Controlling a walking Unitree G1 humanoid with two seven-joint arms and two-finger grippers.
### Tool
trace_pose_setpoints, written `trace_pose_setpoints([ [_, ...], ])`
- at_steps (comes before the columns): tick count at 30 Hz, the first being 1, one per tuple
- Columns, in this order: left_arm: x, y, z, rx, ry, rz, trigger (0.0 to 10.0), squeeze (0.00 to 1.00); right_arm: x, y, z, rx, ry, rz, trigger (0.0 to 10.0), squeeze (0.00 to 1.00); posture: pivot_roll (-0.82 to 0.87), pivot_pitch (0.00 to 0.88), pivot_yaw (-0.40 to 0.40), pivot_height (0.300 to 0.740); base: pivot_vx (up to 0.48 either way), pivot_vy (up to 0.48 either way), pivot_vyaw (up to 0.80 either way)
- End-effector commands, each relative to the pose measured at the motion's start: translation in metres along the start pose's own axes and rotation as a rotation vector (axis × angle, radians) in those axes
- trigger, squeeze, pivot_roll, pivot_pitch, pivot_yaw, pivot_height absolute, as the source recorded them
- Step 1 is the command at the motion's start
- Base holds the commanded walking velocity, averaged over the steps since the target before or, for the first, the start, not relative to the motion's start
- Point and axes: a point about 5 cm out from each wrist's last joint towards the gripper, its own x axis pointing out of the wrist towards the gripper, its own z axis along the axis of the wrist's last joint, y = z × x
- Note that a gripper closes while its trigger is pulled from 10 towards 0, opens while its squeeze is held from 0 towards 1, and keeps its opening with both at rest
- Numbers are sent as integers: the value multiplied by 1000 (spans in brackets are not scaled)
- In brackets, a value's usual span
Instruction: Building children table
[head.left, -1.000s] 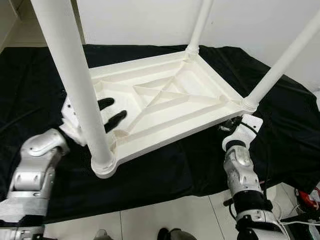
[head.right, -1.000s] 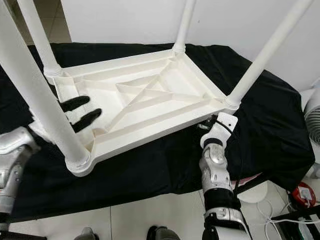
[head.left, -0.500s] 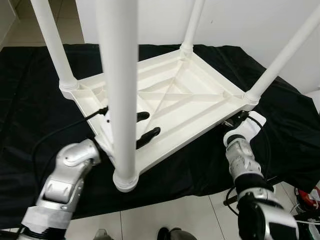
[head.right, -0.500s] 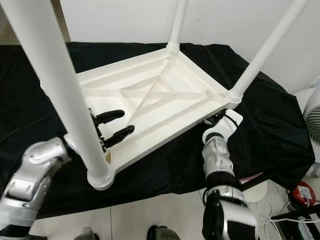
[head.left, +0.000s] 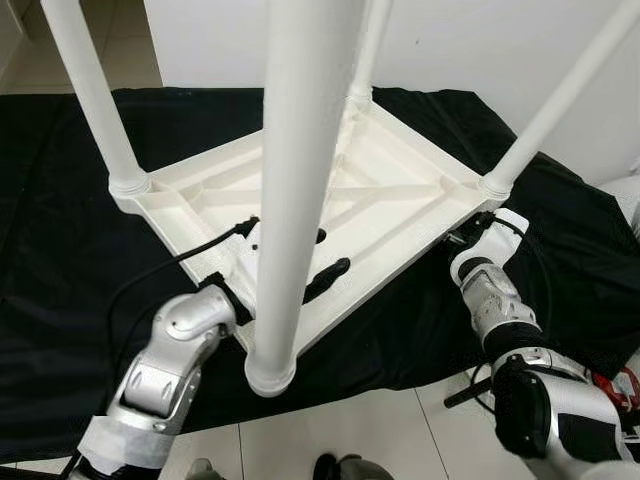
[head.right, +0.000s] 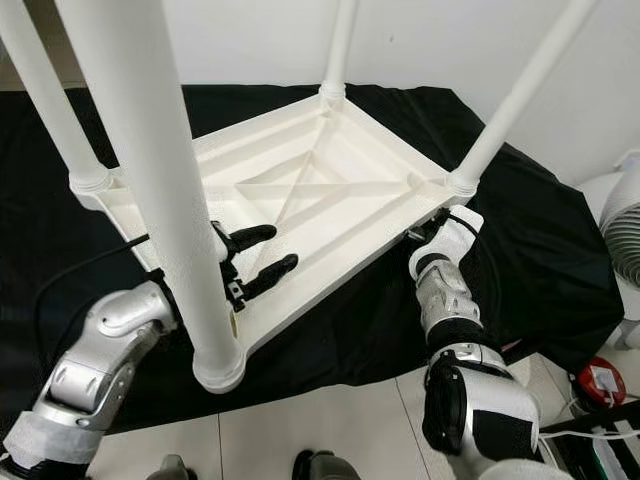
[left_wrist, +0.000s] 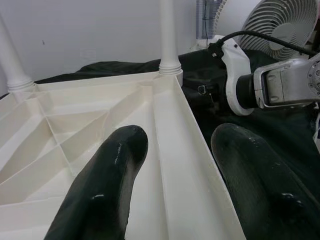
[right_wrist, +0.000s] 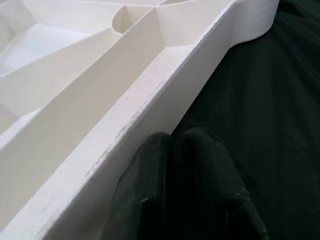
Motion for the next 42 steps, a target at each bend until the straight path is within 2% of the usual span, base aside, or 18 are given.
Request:
trace_pose_setpoints([
  [1,5,-9,-1,-38,24,-1,10000,0,2,11,-5,-75,39,65,10000,0,105,96,-94,740,0,0,0],
  [7,6,-12,-3,-61,44,11,10000,0,4,13,-4,-102,50,68,10000,0,110,94,-91,740,0,0,0],
  [18,10,-11,2,-88,74,87,10000,0,7,29,-5,-166,74,127,10000,0,129,82,-86,740,0,0,0],
  [21,14,-9,10,-80,84,116,10000,0,9,46,1,-199,37,206,10000,0,137,87,-89,740,0,0,0],
  [22,14,-9,10,-80,84,116,10000,0,9,46,1,-199,37,206,10000,0,137,87,-89,740,0,0,0],
  [24,18,-10,14,-74,83,124,10000,0,9,56,3,-199,18,257,10000,0,141,92,-89,740,0,0,0],
  [29,21,-12,16,-61,85,130,10000,0,9,65,5,-179,-1,308,10000,0,144,98,-90,740,0,0,0],
  [30,24,-13,20,-69,83,142,10000,0,7,76,4,-166,-25,386,10000,0,148,104,-89,740,0,0,0],
  [32,25,-14,21,-72,84,146,10000,0,6,79,3,-164,-31,409,10000,0,148,104,-89,740,0,0,0],
  [37,26,-15,21,-73,93,154,10000,0,4,82,0,-151,-32,431,10000,0,149,109,-88,740,0,0,0],
  [42,27,-11,24,-60,107,180,10000,0,5,74,2,-138,-69,376,10000,0,151,115,-82,740,0,0,0],
])
